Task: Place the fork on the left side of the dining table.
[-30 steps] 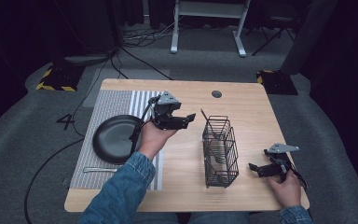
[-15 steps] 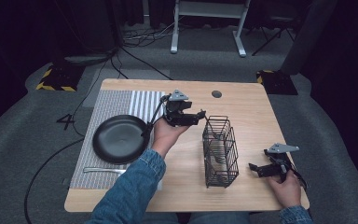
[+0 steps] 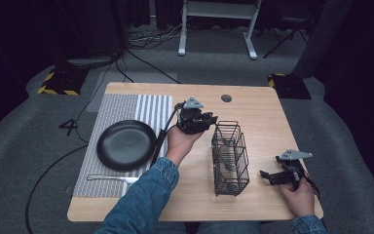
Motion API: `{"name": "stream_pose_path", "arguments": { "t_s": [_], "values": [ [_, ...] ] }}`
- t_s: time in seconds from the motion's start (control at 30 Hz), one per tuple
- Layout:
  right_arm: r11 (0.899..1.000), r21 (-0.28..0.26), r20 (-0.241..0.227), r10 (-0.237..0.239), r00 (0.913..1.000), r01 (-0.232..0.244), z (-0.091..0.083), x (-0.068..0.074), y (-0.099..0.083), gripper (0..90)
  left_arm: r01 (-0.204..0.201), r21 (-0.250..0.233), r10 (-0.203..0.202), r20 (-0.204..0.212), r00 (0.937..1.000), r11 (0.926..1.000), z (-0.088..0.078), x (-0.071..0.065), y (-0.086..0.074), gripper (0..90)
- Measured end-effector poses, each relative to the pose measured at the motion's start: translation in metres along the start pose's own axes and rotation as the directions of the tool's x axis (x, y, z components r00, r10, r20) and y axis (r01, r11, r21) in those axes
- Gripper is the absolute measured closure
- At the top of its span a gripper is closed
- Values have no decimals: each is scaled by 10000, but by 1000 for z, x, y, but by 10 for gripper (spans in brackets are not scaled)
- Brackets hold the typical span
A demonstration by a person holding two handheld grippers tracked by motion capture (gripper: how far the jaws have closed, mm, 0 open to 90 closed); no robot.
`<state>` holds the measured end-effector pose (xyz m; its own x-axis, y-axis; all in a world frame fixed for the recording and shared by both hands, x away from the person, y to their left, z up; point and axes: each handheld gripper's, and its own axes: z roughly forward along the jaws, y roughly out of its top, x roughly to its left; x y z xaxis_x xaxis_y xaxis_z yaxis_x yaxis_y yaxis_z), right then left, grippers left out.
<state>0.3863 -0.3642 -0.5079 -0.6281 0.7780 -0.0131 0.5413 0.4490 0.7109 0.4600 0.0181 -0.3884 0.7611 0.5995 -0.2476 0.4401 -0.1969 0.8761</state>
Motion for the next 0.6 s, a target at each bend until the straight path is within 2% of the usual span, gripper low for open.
{"name": "stream_pose_path", "arguments": {
  "t_s": [0.1,0.33,0.6],
  "values": [
    [10000,-2,0,-4,10000,4,0,0,0,4,-24,13,24,-20,10000,10000,0,-1,0,763],
    [10000,-1,0,1,10000,-1,0,0,0,4,269,19,-269,141,9995,9996,0,0,1,785],
    [10000,-1,0,-3,10000,3,0,0,0,4,487,11,-487,467,9977,9988,-1,1,1,806]
  ]
}}
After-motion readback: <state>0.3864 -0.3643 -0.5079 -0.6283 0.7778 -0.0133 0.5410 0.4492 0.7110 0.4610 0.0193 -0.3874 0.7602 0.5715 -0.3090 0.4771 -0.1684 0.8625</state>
